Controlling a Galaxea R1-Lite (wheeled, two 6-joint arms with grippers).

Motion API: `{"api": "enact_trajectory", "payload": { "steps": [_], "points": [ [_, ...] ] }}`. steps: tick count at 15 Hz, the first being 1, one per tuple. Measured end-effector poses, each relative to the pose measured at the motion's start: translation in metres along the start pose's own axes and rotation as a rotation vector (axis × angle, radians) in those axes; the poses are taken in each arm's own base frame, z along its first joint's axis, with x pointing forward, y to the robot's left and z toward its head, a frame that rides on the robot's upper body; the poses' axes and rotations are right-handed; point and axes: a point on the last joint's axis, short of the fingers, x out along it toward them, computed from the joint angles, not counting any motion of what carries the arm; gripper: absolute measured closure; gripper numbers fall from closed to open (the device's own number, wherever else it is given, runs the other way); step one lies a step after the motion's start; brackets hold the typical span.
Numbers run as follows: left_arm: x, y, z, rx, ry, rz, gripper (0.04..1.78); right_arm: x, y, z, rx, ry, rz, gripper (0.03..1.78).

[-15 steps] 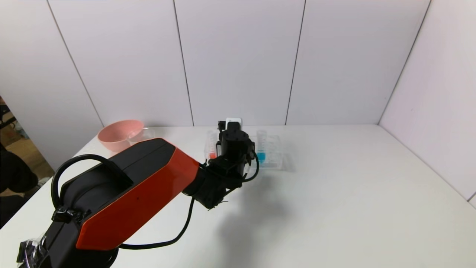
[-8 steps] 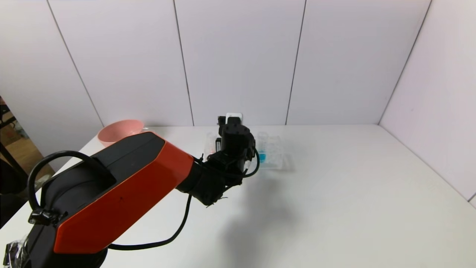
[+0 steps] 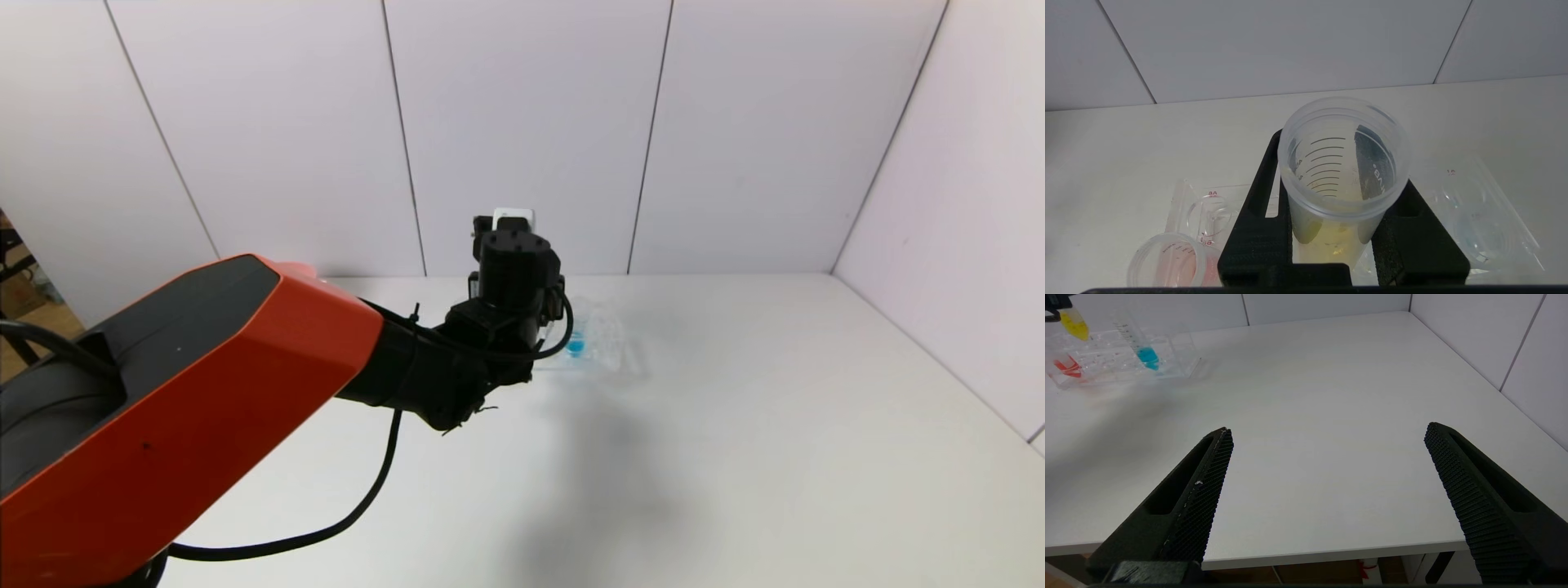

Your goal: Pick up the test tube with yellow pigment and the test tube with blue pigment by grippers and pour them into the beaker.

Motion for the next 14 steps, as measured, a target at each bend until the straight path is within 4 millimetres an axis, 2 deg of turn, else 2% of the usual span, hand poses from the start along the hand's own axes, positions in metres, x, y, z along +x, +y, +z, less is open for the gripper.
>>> {"api": "enact_trajectory", "payload": {
  "steps": [6,9,11,14],
  "points": [
    [-0.016,0.002,0.037,0.01,-0.043,-0.015,1.28,0.0,0.0,0.0,0.0,0.0,0.0,0.1],
    [-0.026,0.014,0.057,0.003,-0.056,-0.004,1.28,0.0,0.0,0.0,0.0,0.0,0.0,0.1],
    [-0.028,0.038,0.075,-0.003,-0.065,0.033,1.28,0.0,0.0,0.0,0.0,0.0,0.0,0.1],
    [-0.032,0.086,0.103,-0.012,-0.08,0.077,1.28,0.0,0.0,0.0,0.0,0.0,0.0,0.1]
  ]
}}
